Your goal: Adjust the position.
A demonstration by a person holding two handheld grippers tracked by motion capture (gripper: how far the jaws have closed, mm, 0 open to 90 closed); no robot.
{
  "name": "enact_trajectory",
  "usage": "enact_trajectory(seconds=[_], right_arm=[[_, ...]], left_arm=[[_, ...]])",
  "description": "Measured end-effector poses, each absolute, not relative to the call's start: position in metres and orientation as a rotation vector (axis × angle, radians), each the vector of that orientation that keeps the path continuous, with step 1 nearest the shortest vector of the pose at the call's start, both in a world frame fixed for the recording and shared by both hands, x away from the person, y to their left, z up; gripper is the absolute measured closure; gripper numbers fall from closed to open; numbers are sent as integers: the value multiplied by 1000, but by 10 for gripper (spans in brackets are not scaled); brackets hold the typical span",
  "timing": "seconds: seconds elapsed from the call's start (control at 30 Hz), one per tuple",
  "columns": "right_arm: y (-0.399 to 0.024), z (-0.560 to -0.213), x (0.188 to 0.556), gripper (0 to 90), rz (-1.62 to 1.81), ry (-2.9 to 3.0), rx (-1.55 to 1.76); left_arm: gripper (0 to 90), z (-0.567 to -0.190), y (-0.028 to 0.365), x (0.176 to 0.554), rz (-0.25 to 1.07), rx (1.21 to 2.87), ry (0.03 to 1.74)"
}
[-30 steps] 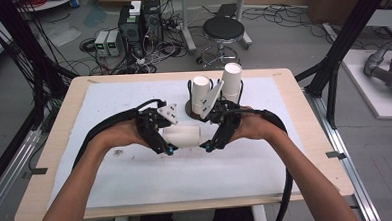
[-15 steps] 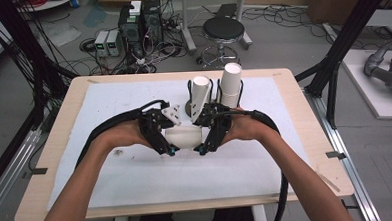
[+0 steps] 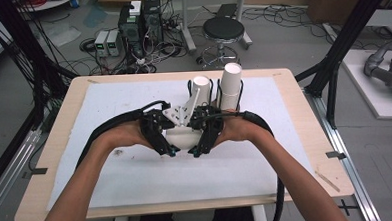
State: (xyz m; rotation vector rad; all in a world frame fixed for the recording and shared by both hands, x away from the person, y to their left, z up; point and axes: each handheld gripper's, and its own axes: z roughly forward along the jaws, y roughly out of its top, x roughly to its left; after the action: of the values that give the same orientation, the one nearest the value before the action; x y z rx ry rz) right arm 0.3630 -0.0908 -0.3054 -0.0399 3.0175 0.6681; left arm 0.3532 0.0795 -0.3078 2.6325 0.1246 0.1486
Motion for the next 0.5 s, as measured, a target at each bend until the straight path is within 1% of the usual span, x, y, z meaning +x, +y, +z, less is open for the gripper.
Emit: enact_trajectory(seconds=[0.03,0.13,0.23,0.27,0.33,0.5], right_arm=[[-90,-305,363,136,675,3017,-31],[-89,-306,363,151,673,3024,-35],[-89,-306,363,161,670,3017,-42],[-89,-305,363,172,675,3015,-45],[-90,-305,363,246,685,3020,-58],[-90,-303,364,285,693,3022,-80]], left_arm=[[264,-307,80,354,157,2649,99],[264,-308,81,352,136,2612,142],[264,-308,82,353,140,2618,129],[264,-308,83,352,145,2622,130],[264,-308,84,352,141,2618,130],[264,-308,85,351,141,2614,129]])
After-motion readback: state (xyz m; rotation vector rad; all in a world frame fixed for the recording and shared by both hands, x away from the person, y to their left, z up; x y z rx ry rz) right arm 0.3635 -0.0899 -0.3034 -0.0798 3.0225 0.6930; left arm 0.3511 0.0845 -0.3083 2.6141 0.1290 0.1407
